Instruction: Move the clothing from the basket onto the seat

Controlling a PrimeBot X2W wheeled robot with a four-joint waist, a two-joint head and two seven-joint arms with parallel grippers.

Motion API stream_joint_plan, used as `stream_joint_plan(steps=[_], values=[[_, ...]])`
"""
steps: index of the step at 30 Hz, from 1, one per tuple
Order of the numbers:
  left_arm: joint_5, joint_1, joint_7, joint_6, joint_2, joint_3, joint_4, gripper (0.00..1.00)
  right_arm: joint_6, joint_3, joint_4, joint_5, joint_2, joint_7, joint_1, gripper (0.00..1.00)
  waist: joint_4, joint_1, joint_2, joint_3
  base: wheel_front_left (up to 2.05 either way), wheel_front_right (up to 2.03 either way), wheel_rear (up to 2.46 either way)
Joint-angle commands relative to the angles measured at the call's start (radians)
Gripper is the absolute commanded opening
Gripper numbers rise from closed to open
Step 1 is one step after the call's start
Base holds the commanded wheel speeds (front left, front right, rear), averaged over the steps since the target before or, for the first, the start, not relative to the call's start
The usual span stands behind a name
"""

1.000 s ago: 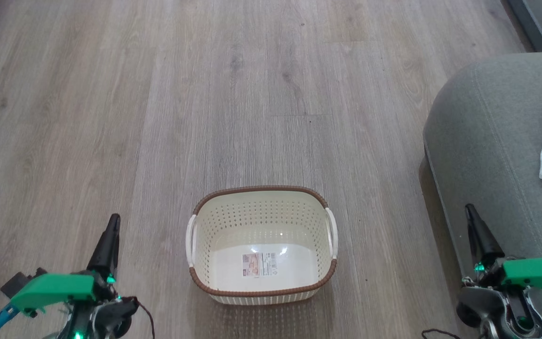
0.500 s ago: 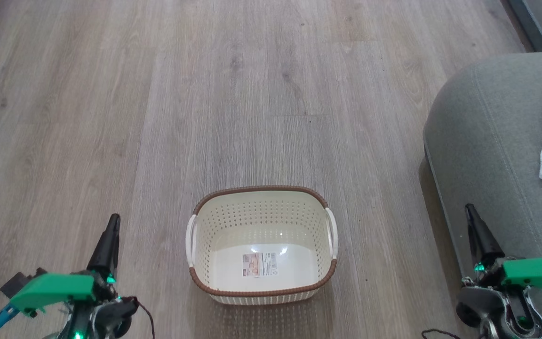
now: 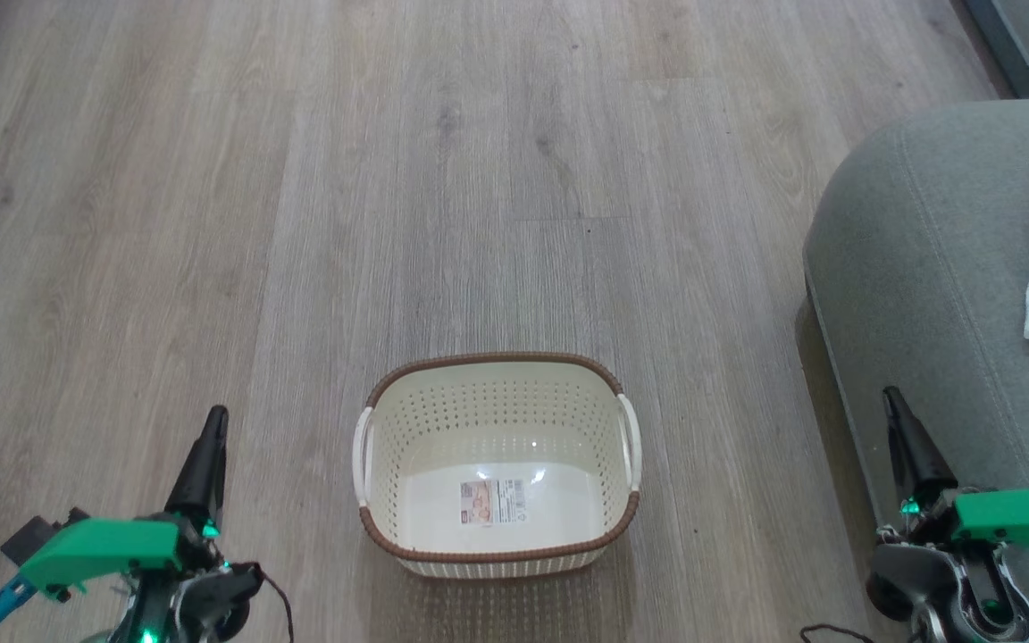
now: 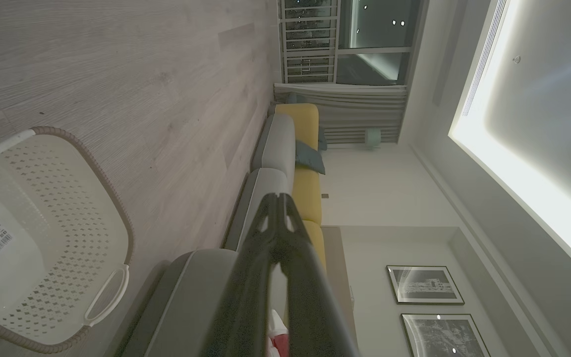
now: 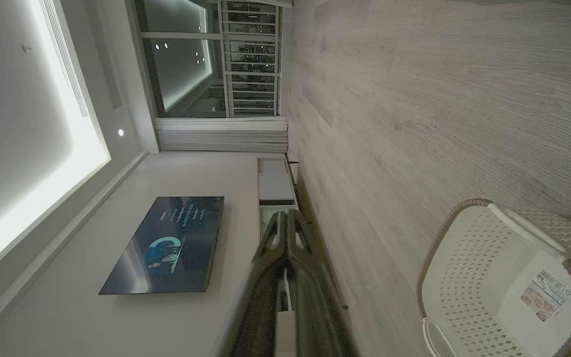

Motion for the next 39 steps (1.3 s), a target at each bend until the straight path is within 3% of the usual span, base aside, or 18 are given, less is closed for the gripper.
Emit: stream_joint_plan(steps=[1,39], values=[[-0.007,-0.047,0.007,-0.009,0.011,0.036,-0.034,0.0,0.0,0.018,-0.039,0.006,-0.004,0.006,-0.056,0.0,0.0,0.0,0.0,0.0,0.0,0.0,0.0],[-0.007,-0.047,0.007,-0.009,0.011,0.036,-0.034,0.0,0.0,0.018,-0.039,0.006,-0.004,0.006,-0.056,0.0,0.0,0.0,0.0,0.0,0.0,0.0,0.0]])
